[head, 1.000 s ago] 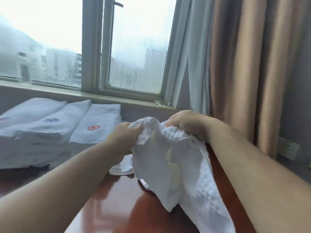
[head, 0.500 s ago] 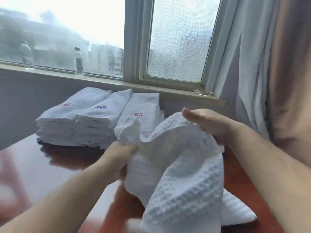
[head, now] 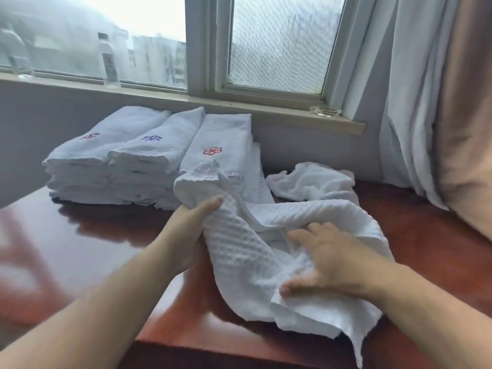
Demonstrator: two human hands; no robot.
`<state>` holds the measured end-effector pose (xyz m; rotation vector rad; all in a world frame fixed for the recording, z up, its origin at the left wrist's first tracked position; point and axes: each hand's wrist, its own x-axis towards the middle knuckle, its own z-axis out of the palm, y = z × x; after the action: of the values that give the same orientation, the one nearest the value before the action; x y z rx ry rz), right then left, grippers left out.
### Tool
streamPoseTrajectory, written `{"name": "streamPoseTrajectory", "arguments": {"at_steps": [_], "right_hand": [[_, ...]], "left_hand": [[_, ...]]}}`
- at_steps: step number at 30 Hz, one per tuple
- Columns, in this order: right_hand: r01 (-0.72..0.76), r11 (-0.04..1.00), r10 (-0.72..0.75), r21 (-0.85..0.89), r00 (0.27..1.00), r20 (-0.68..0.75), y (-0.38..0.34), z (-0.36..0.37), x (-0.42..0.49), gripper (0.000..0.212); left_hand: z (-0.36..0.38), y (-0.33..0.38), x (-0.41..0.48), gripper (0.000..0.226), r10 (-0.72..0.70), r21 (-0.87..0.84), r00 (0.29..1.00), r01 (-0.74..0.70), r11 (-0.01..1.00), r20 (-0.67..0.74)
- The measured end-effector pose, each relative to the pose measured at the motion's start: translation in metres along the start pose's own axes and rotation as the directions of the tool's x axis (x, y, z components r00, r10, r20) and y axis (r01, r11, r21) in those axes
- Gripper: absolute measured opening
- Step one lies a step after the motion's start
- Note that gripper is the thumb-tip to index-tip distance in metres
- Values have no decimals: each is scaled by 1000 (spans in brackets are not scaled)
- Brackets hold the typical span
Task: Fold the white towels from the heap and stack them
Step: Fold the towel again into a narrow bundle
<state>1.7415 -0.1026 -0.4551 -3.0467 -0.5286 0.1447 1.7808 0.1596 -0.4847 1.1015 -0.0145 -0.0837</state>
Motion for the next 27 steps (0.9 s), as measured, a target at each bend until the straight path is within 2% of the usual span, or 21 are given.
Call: {"name": "streamPoseTrajectory", "arguments": {"at_steps": [1, 2, 3, 5, 6, 8, 11, 14, 15, 16, 17, 18, 19, 20, 22, 24, 25, 27], "right_hand": [[-19, 998, 23, -63, 997, 68, 2, 4, 1, 116], [-34, 997, 42, -74, 993, 114, 4, 5, 4, 120], [-37, 998, 44, -58, 989, 141, 6, 6, 6, 118], [-27, 999, 30, -18, 986, 165, 10, 4, 11, 104], [-25, 999, 29, -20, 984, 176, 12, 1, 13, 93], [-18, 997, 30, -73, 984, 177, 15, -6, 16, 76], [-43, 992, 68, -120, 975, 210, 22, -30, 16, 66], [-178, 951, 249, -255, 926, 285, 38, -68, 10, 48], [-231, 913, 317, -337, 921, 228, 43, -82, 8, 35], [-292, 847, 374, -444, 921, 108, 47, -94, 7, 23], [-355, 749, 402, -560, 915, -43, 53, -103, 5, 20], [-429, 632, 403, -645, 893, -198, 59, -107, 6, 26], [-507, 560, 410, -656, 857, -313, 61, -108, 7, 33], [-548, 548, 410, -632, 835, -368, 60, -104, 9, 39], [-497, 629, 350, -598, 868, -353, 50, -84, 12, 41], [-365, 819, 267, -442, 925, -270, 37, -53, 15, 35], [-306, 914, 271, -267, 949, -162, 30, -37, 13, 37], [-275, 961, 271, 21, 956, 109, 21, -5, 10, 48]], "left_hand": [[-6, -9, -4, 42, 15, 89, 996, -23, 996, 93], [-9, -18, -10, 47, 16, 259, 986, -60, 964, 166], [-10, -28, -15, 46, 15, 445, 979, -106, 889, 203], [-9, -44, -16, 30, 69, 699, 992, -124, 704, 107], [-7, -45, -16, 25, 109, 725, 994, -86, 683, 16], [-3, -42, -16, 30, 135, 654, 988, -49, 755, -81], [6, -34, -21, 49, 152, 594, 984, -66, 802, -96], [15, -26, -31, 54, 225, 608, 968, -113, 786, -111], [17, -24, -33, 49, 248, 599, 960, -125, 791, -127], [19, -20, -34, 43, 268, 588, 951, -130, 798, -153], [20, -16, -35, 39, 281, 568, 942, -131, 812, -185], [20, -12, -35, 38, 282, 535, 934, -126, 835, -219], [19, -8, -35, 38, 271, 496, 930, -118, 860, -249], [19, -5, -34, 40, 253, 467, 928, -102, 878, -273], [19, -3, -34, 46, 198, 466, 935, -41, 884, -293], [20, -4, -40, 52, 163, 587, 938, 52, 808, -307], [18, -6, -42, 58, 163, 655, 928, 105, 748, -335], [8, -9, -42, 84, 212, 719, 878, 190, 669, -430]]}}
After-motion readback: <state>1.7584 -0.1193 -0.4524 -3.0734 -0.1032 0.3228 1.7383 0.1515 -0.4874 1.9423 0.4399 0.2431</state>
